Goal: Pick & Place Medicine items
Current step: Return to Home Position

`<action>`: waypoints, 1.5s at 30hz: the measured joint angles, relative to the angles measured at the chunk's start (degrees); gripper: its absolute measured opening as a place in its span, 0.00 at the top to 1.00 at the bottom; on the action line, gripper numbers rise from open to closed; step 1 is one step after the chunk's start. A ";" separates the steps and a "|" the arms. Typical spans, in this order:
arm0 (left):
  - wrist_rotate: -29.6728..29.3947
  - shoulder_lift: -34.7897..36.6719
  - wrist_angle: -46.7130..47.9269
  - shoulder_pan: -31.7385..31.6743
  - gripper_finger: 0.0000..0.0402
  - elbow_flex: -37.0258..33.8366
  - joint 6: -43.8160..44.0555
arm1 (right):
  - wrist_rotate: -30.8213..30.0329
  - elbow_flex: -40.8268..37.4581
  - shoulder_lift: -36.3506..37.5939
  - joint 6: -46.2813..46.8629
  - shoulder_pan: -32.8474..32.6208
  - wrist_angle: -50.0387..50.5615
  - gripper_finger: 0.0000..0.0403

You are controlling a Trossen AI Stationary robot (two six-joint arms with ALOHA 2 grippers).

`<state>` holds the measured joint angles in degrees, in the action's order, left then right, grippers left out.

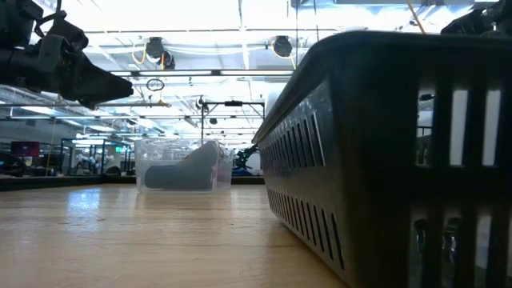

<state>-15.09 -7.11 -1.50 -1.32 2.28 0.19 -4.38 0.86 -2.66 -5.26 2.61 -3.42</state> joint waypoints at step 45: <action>0.00 0.00 -0.01 0.00 0.56 0.00 0.04 | -0.02 -0.07 0.00 0.03 0.00 -0.20 0.51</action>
<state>-15.09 -7.11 -1.51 -1.32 2.28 0.23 -4.40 0.80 -2.66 -5.23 2.61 -3.62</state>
